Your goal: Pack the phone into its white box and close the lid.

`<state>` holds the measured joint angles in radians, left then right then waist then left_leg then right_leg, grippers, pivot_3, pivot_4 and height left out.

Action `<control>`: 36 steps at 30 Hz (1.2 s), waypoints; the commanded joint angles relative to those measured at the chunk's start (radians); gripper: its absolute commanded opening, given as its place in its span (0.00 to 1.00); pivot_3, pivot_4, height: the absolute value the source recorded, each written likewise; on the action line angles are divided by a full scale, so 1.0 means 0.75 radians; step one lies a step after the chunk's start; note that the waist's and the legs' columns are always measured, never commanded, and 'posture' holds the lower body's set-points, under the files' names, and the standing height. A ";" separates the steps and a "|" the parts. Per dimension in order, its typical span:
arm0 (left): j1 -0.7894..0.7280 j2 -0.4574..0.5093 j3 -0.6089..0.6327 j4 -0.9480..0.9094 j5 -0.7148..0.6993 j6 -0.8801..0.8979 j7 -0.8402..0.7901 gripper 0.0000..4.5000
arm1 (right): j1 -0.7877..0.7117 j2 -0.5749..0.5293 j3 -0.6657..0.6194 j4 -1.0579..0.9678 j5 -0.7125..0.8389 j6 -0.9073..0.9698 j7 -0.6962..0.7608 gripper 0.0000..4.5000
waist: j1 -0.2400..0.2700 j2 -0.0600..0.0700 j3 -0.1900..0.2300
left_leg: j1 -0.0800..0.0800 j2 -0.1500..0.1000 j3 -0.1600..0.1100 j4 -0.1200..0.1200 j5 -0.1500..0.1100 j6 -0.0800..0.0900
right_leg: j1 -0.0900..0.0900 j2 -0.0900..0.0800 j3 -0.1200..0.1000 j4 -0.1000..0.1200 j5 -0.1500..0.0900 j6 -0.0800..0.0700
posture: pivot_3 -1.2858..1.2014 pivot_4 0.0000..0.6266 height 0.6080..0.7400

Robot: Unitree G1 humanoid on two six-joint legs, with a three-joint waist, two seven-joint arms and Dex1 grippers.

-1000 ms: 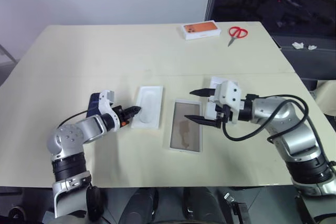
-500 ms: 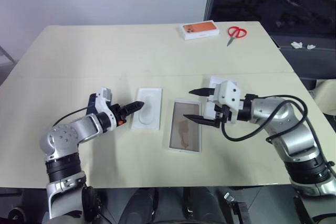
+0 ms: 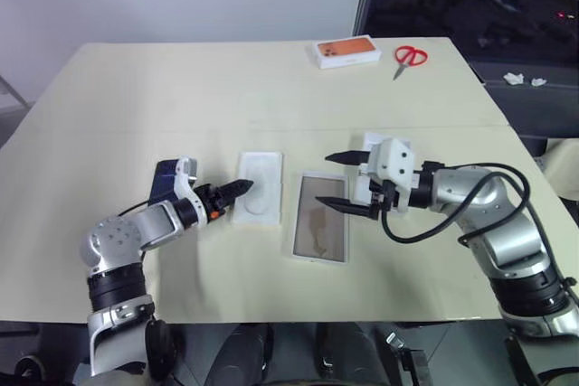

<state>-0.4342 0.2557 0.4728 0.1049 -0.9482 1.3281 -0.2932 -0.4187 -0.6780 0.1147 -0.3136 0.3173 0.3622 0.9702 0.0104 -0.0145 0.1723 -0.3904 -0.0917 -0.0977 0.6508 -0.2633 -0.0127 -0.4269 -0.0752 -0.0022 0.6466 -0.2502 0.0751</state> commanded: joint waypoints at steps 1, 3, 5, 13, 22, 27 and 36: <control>0.016 0.023 -0.014 -0.026 -0.008 -0.010 -0.025 0.15 | -0.025 0.007 -0.007 -0.066 0.007 -0.012 -0.007 0.86 | 0.000 0.000 0.000 | 0.000 0.000 0.000 0.000 0.000 0.000 | 0.000 0.000 0.000 0.000 0.000 0.000 | 0.52 0.24 1.00; 0.024 0.034 -0.011 -0.025 -0.006 -0.018 -0.027 0.15 | -0.023 0.006 -0.009 -0.067 0.006 -0.013 -0.007 0.86 | 0.000 0.000 0.000 | 0.000 0.000 0.000 0.000 0.000 0.000 | 0.000 0.000 0.000 0.000 0.000 0.000 | 0.52 0.24 1.00; 0.023 0.032 0.016 -0.016 -0.025 -0.015 -0.017 0.15 | -0.021 0.005 -0.010 -0.067 0.006 -0.013 -0.007 0.86 | 0.001 0.000 0.000 | 0.000 0.000 0.000 0.000 0.000 0.000 | 0.000 0.000 0.000 0.000 0.000 0.000 | 0.52 0.24 1.00; 0.034 0.017 0.033 0.001 -0.044 -0.035 0.003 0.01 | -0.025 0.005 -0.012 -0.063 0.007 -0.015 -0.006 0.86 | 0.002 0.000 0.000 | 0.000 0.000 0.000 0.000 0.000 0.000 | 0.000 0.000 0.000 0.000 0.000 0.000 | 0.52 0.24 1.00; 0.034 0.015 0.047 0.001 -0.090 -0.033 0.012 0.01 | -0.027 0.002 -0.013 -0.064 0.008 -0.011 -0.004 0.86 | 0.002 0.000 0.000 | 0.000 0.000 0.000 0.000 0.000 0.001 | 0.000 0.000 0.000 0.000 0.000 0.000 | 0.52 0.24 1.00; 0.020 0.060 0.013 -0.001 -0.052 -0.055 0.009 0.01 | -0.030 0.002 -0.014 -0.059 0.007 -0.013 -0.003 0.86 | 0.000 0.000 0.000 | 0.000 0.000 0.000 0.000 0.000 0.001 | 0.000 0.000 0.000 0.000 0.000 0.000 | 0.52 0.24 1.00; 0.056 0.152 -0.017 -0.073 -0.082 -0.052 -0.068 0.32 | -0.022 0.001 -0.015 -0.051 0.005 -0.018 -0.001 0.86 | 0.000 0.000 0.000 | 0.000 0.000 0.000 -0.001 0.000 0.001 | -0.001 0.000 0.000 0.000 0.000 0.000 | 0.52 0.24 1.00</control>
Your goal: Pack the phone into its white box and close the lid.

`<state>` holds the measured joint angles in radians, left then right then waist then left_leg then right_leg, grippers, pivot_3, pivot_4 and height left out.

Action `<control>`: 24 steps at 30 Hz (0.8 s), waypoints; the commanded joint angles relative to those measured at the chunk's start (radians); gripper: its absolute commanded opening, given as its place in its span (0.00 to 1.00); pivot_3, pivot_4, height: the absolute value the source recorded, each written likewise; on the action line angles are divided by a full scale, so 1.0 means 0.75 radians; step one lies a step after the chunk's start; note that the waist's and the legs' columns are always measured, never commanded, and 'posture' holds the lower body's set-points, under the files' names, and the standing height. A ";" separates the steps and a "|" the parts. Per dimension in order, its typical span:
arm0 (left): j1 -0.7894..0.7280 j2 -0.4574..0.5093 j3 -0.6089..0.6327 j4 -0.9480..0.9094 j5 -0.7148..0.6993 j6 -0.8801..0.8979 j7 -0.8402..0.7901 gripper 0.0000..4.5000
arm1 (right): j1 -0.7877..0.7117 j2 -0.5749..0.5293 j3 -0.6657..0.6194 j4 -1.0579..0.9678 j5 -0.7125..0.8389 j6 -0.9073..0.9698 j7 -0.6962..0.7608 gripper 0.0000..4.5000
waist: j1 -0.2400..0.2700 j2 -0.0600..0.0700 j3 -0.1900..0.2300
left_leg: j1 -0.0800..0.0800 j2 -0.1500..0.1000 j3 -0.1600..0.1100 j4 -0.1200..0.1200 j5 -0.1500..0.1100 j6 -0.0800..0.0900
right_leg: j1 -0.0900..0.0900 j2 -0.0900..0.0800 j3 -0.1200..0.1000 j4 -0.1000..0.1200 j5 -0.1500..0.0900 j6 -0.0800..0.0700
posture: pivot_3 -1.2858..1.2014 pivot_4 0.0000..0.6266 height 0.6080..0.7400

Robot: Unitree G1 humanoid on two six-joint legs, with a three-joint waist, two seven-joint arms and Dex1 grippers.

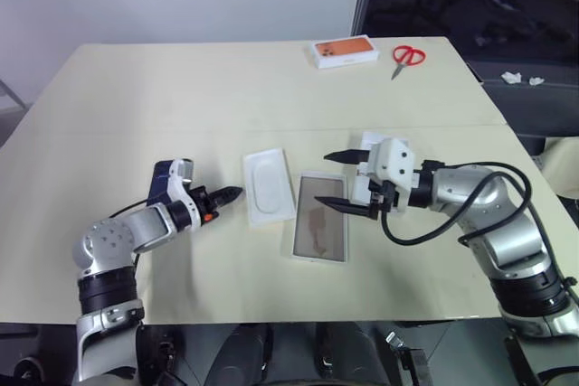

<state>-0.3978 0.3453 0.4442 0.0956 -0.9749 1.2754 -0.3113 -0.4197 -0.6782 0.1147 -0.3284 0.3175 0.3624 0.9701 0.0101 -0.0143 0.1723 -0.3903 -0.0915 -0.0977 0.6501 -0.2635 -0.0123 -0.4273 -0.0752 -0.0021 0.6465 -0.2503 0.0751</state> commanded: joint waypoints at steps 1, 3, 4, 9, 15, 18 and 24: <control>0.011 0.035 0.020 -0.059 -0.057 0.035 -0.047 0.42 | -0.021 0.001 -0.014 -0.031 0.005 -0.018 -0.001 0.86 | 0.002 0.000 0.000 | 0.000 0.000 0.000 0.000 0.000 0.000 | 0.000 0.000 0.000 0.000 0.000 0.000 | 0.52 0.24 1.00; 0.010 0.023 0.015 -0.042 -0.053 0.038 -0.035 0.66 | -0.023 0.003 -0.014 -0.029 0.006 -0.018 0.000 0.86 | 0.002 0.000 0.000 | 0.000 0.000 0.000 0.000 -0.001 0.001 | 0.000 0.000 0.000 0.000 0.000 0.000 | 0.52 0.24 1.00; 0.009 0.014 0.009 -0.036 -0.053 0.035 -0.035 0.77 | -0.024 0.004 -0.013 -0.028 0.007 -0.019 0.000 0.86 | 0.004 0.000 0.000 | 0.000 0.000 0.000 0.000 -0.003 0.005 | 0.000 0.000 0.000 0.000 0.000 0.000 | 0.52 0.24 1.00; 0.001 -0.071 -0.033 0.016 -0.038 0.027 -0.012 0.77 | -0.036 0.008 -0.011 -0.026 0.007 -0.019 0.000 0.86 | 0.005 0.000 0.000 | 0.000 -0.001 0.000 0.000 -0.003 0.005 | 0.001 -0.001 0.000 0.000 0.000 0.000 | 0.52 0.24 1.00; -0.045 -0.116 -0.059 0.094 -0.009 -0.003 -0.021 0.77 | -0.023 0.003 -0.019 -0.039 0.019 -0.005 0.000 0.86 | 0.008 0.000 0.000 | 0.000 -0.001 0.000 0.001 -0.003 0.005 | 0.001 -0.001 0.000 0.000 0.000 0.000 | 0.52 0.24 1.00; -0.064 -0.139 -0.060 0.149 -0.005 -0.012 -0.030 0.77 | -0.022 0.003 -0.019 -0.044 0.018 -0.005 -0.003 0.86 | 0.007 0.000 -0.001 | 0.000 -0.001 0.000 0.001 -0.003 0.005 | 0.001 -0.001 -0.001 0.000 0.000 0.000 | 0.52 0.24 1.00; -0.074 -0.158 -0.042 0.199 -0.012 -0.008 -0.035 0.72 | -0.019 0.001 -0.020 -0.051 0.014 -0.007 -0.007 0.86 | 0.007 0.000 -0.001 | 0.000 -0.001 0.000 0.001 -0.003 0.005 | 0.002 -0.002 -0.001 0.000 0.000 0.000 | 0.52 0.24 1.00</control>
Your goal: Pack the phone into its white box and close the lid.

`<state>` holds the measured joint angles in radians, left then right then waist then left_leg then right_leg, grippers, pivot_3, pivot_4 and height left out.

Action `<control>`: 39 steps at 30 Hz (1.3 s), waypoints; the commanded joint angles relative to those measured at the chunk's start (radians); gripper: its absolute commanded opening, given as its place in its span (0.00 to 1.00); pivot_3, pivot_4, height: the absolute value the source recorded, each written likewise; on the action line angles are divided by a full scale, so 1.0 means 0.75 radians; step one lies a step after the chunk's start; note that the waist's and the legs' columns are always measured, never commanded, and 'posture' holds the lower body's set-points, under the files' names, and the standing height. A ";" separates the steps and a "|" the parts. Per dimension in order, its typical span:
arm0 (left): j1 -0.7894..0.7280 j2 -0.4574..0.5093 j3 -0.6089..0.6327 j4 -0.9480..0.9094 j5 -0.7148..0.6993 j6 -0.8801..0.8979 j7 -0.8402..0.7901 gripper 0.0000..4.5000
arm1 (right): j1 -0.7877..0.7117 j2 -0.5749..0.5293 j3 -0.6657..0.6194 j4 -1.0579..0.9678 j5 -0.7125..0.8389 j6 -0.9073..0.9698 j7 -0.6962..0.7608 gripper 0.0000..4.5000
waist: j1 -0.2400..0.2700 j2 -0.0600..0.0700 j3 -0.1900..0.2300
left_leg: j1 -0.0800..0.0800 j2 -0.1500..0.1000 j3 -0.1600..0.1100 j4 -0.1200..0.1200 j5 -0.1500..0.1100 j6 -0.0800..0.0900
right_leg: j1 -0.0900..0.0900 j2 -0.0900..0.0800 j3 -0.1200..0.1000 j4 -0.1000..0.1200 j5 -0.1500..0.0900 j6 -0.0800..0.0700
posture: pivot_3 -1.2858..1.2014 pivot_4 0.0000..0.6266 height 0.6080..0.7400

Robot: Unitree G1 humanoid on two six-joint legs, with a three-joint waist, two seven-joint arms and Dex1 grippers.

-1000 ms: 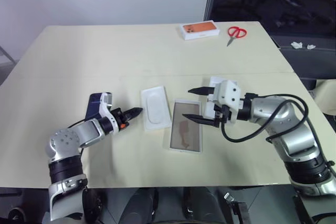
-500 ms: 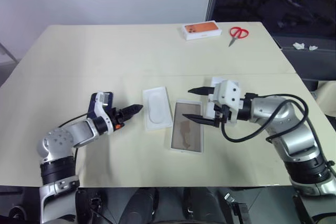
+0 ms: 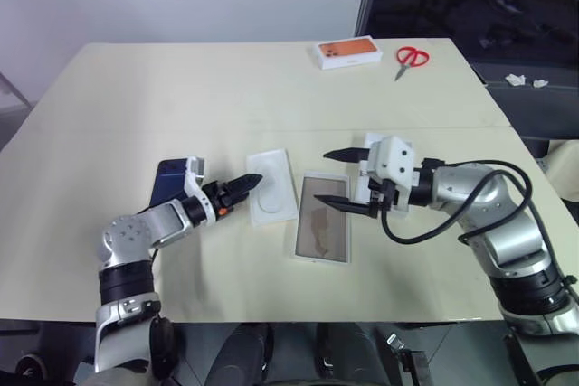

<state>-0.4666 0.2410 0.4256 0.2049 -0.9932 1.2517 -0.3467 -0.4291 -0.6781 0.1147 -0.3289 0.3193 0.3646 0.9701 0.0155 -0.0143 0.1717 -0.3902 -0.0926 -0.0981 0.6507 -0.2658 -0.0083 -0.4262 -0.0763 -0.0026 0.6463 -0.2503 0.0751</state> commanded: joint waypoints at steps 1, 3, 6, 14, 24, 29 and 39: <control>0.018 -0.022 -0.013 0.060 0.012 0.026 0.015 0.65 | -0.006 0.000 -0.020 -0.052 0.012 -0.009 -0.007 0.86 | 0.000 0.000 0.000 | 0.000 0.000 0.000 0.000 0.000 0.000 | 0.000 0.000 0.000 0.000 0.000 0.000 | 0.52 0.24 1.00; 0.020 -0.026 -0.009 0.070 0.009 0.031 0.017 0.47 | -0.005 -0.001 -0.021 -0.053 0.011 -0.010 -0.007 0.86 | -0.003 0.000 0.000 | 0.000 0.000 0.000 0.000 0.000 0.000 | 0.000 0.000 0.000 0.000 0.000 0.000 | 0.52 0.24 1.00; 0.027 -0.036 0.000 0.073 -0.002 0.037 0.018 0.14 | -0.006 -0.003 -0.022 -0.052 0.012 -0.011 -0.005 0.86 | -0.002 0.002 -0.001 | 0.000 0.000 0.000 0.000 0.000 0.000 | 0.000 0.000 0.000 0.000 0.000 0.000 | 0.52 0.24 1.00; 0.053 -0.032 0.035 0.051 -0.033 0.063 0.032 0.02 | -0.013 -0.004 -0.023 -0.052 0.015 -0.008 -0.002 0.86 | -0.003 0.003 -0.002 | 0.004 0.000 0.000 -0.001 0.000 0.000 | 0.004 0.000 0.000 0.000 0.000 0.000 | 0.52 0.24 1.00; 0.047 -0.034 0.120 -0.069 -0.142 0.046 0.104 0.02 | 0.002 -0.035 -0.113 0.009 0.086 0.026 0.024 0.86 | -0.007 0.002 -0.001 | 0.004 0.001 0.000 -0.001 0.000 0.000 | 0.003 0.001 0.000 0.000 0.000 0.000 | 0.52 0.24 1.00; -0.032 -0.081 0.146 -0.123 -0.247 0.047 0.182 0.02 | 0.007 -0.047 -0.244 0.076 0.208 0.119 0.033 0.86 | 0.000 0.000 0.000 | 0.002 0.001 0.000 -0.001 0.000 0.000 | 0.002 0.001 0.000 0.000 0.000 0.000 | 0.52 0.24 1.00; -0.083 -0.017 0.083 -0.129 -0.275 0.070 0.194 0.02 | 0.069 -0.046 -0.207 0.062 0.127 0.028 0.001 0.86 | -0.007 -0.001 0.001 | 0.000 0.001 -0.001 -0.001 0.005 -0.008 | -0.001 0.002 0.000 0.000 0.000 0.000 | 0.52 0.24 1.00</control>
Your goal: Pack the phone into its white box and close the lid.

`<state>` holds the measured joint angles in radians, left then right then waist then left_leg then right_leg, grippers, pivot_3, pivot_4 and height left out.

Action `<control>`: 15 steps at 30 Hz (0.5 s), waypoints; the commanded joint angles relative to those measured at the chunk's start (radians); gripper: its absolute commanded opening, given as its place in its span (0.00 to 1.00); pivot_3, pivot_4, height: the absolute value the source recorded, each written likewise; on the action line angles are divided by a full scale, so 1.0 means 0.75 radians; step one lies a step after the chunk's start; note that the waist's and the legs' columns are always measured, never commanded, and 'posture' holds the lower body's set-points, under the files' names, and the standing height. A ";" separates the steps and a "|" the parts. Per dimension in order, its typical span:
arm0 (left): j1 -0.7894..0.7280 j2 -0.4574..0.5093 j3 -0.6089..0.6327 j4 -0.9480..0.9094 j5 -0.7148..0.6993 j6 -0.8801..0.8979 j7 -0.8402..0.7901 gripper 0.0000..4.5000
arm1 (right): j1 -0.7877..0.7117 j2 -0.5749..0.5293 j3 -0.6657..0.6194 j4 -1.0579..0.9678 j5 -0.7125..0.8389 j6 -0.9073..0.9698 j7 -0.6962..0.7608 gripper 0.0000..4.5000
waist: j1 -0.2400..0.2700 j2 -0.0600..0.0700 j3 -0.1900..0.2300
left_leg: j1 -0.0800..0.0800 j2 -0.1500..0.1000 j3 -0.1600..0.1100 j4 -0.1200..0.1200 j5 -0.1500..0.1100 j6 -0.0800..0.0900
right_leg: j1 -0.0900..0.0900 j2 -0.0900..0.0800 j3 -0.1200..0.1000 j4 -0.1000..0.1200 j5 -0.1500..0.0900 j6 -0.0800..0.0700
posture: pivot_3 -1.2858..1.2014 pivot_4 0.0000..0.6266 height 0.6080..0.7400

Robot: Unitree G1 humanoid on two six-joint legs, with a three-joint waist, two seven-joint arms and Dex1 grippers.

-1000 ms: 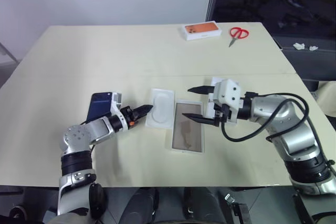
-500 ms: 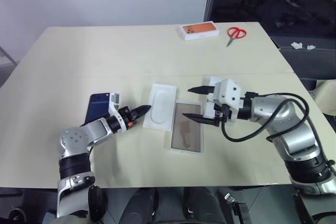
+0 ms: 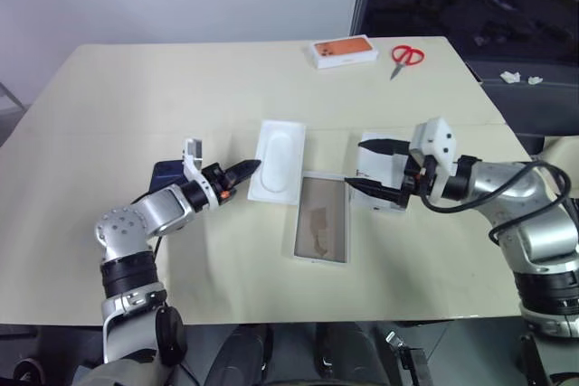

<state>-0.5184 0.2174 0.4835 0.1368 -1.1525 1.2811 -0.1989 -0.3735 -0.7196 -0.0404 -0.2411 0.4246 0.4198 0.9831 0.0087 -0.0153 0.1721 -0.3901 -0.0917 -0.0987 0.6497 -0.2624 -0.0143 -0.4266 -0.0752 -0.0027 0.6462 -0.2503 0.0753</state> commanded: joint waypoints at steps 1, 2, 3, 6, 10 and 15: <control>-0.010 0.020 0.005 -0.047 -0.071 0.037 -0.003 0.02 | -0.002 0.011 0.002 -0.056 -0.015 -0.049 -0.018 0.86 | 0.003 0.000 0.000 | 0.000 0.000 0.000 0.000 0.000 0.000 | 0.000 0.000 0.000 0.000 0.000 0.000 | 0.52 0.24 1.00; -0.007 0.022 0.001 -0.054 -0.078 0.047 -0.002 0.02 | -0.002 0.013 0.004 -0.054 -0.015 -0.051 -0.020 0.86 | 0.004 0.000 0.000 | 0.000 0.000 0.000 0.000 0.000 0.000 | 0.000 0.000 0.000 0.000 0.000 0.000 | 0.52 0.24 1.00; -0.003 0.018 -0.013 -0.062 -0.088 0.071 -0.003 0.02 | -0.004 0.013 0.005 -0.048 -0.016 -0.054 -0.021 0.86 | 0.005 0.000 0.000 | 0.000 0.000 0.000 0.000 0.000 0.000 | 0.000 0.000 0.000 0.000 0.000 0.000 | 0.52 0.24 1.00; 0.029 -0.026 -0.102 -0.144 -0.096 0.118 0.004 0.02 | -0.012 0.010 0.010 -0.023 -0.025 -0.074 -0.018 0.86 | 0.007 0.000 0.000 | 0.000 0.000 0.000 0.000 0.000 0.000 | 0.000 0.000 0.000 0.000 0.000 0.000 | 0.52 0.24 1.00; 0.075 -0.078 -0.151 -0.200 -0.085 0.107 0.030 0.02 | -0.020 0.002 0.012 -0.001 -0.034 -0.091 -0.011 0.86 | 0.007 0.000 0.000 | -0.001 -0.001 0.000 0.001 0.000 0.000 | 0.001 -0.001 0.000 -0.001 0.000 0.000 | 0.52 0.24 1.00; 0.109 -0.148 -0.185 -0.236 -0.099 0.105 0.079 0.02 | -0.007 -0.008 0.014 0.010 -0.050 -0.112 -0.004 0.86 | 0.006 0.000 0.000 | 0.000 0.001 0.000 0.000 0.000 0.000 | 0.000 0.000 0.000 0.000 0.000 0.000 | 0.52 0.24 1.00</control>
<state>-0.4354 0.1127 0.3540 -0.0029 -1.1987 1.3657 -0.1478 -0.3718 -0.7200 -0.0157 -0.2150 0.3862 0.3577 0.9781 0.0129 -0.0156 0.1723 -0.3903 -0.0913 -0.0987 0.6496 -0.2624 -0.0143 -0.4266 -0.0750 -0.0027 0.6459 -0.2503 0.0753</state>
